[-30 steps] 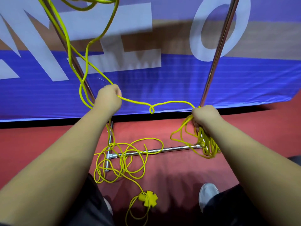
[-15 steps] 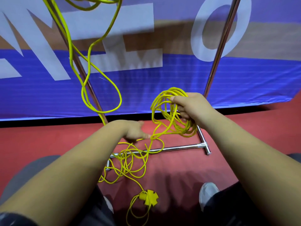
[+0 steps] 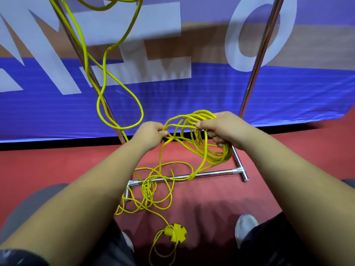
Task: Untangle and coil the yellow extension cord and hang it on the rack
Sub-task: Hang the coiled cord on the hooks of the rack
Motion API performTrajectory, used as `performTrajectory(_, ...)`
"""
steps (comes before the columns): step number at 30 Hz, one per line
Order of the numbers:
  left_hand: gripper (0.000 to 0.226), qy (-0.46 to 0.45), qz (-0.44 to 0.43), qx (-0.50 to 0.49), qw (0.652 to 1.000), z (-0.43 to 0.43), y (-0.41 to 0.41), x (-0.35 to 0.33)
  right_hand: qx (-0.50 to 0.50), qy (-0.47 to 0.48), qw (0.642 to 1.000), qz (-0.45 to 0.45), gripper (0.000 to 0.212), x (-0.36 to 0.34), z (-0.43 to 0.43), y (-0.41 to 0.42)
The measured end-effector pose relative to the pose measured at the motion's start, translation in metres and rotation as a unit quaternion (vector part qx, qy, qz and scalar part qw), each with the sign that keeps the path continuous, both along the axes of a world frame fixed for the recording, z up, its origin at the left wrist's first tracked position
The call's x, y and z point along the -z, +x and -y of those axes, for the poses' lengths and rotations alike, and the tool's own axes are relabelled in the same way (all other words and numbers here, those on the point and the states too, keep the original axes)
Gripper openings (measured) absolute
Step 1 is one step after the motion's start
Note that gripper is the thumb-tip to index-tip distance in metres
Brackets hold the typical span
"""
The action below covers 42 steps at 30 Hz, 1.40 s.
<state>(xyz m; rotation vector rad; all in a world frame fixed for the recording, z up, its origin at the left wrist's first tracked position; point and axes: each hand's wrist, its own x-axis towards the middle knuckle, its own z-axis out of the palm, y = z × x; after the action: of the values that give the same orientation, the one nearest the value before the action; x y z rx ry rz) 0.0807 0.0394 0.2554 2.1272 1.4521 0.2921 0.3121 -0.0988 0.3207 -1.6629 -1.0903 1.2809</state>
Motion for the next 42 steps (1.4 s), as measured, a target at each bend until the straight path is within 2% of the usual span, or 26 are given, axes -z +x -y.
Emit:
performTrajectory(2,0.017,0.005,0.068,-0.053,0.996,-0.003,0.000,-0.008,-0.007,-0.027,0.996,0.083,0.028,0.003,-0.002,0.005)
performTrajectory(5,0.017,0.065,0.051,-0.054,0.995,-0.011,-0.008,-0.028,-0.037,-0.076,0.957,0.277,0.035,0.013,-0.003,0.009)
performTrajectory(7,0.027,-0.014,0.107,0.025,0.994,-0.008,-0.015,-0.048,-0.021,-0.096,0.935,0.342,0.036,0.022,-0.002,0.010)
performTrajectory(9,0.030,-0.121,0.151,0.143,0.971,0.003,-0.022,-0.067,0.010,-0.107,0.927,0.359,0.039,0.029,-0.002,0.014)
performTrajectory(13,0.023,-0.279,0.125,0.274,0.912,0.030,-0.017,-0.086,0.065,-0.098,0.932,0.343,0.050,0.032,-0.006,0.018)
performTrajectory(15,0.021,-0.321,0.078,0.308,0.892,0.039,-0.013,-0.086,0.095,-0.085,0.936,0.328,0.052,0.031,-0.008,0.017)
performTrajectory(18,0.023,-0.304,-0.026,0.322,0.896,0.046,-0.011,-0.080,0.148,-0.073,0.953,0.255,0.046,0.031,-0.009,0.017)
performTrajectory(20,0.027,-0.293,-0.056,0.275,0.914,0.049,-0.011,-0.078,0.176,-0.072,0.962,0.195,0.040,0.032,-0.009,0.018)
performTrajectory(23,0.028,-0.257,-0.066,0.134,0.955,0.041,-0.014,-0.066,0.214,-0.065,0.970,0.096,0.031,0.035,-0.010,0.017)
performTrajectory(25,0.019,-0.244,-0.045,-0.015,0.969,0.035,-0.015,-0.057,0.233,-0.058,0.970,0.043,0.025,0.037,-0.011,0.018)
performTrajectory(26,0.016,-0.261,-0.017,-0.090,0.961,0.032,-0.016,-0.053,0.240,-0.051,0.969,0.020,0.022,0.036,-0.011,0.017)
performTrajectory(28,0.022,-0.315,0.061,-0.191,0.928,0.027,-0.017,-0.049,0.244,-0.045,0.968,-0.025,0.016,0.035,-0.012,0.016)
performTrajectory(30,0.032,-0.361,0.136,-0.238,0.892,0.021,-0.020,-0.050,0.237,-0.047,0.968,-0.060,0.007,0.033,-0.012,0.014)
performTrajectory(32,0.036,-0.382,0.196,-0.254,0.867,0.019,-0.021,-0.053,0.229,-0.053,0.968,-0.086,0.005,0.031,-0.011,0.011)
performTrajectory(35,0.025,-0.337,0.276,-0.239,0.868,0.027,-0.015,-0.063,0.200,-0.078,0.969,-0.126,0.012,0.027,-0.010,0.005)
performTrajectory(39,0.058,-0.221,0.296,-0.176,0.912,0.030,-0.004,-0.063,0.122,-0.130,0.965,-0.191,0.029,0.024,-0.010,-0.001)
performTrajectory(42,0.057,-0.132,0.273,-0.111,0.946,0.032,0.004,-0.065,0.092,-0.147,0.951,-0.258,0.039,0.023,-0.007,-0.004)
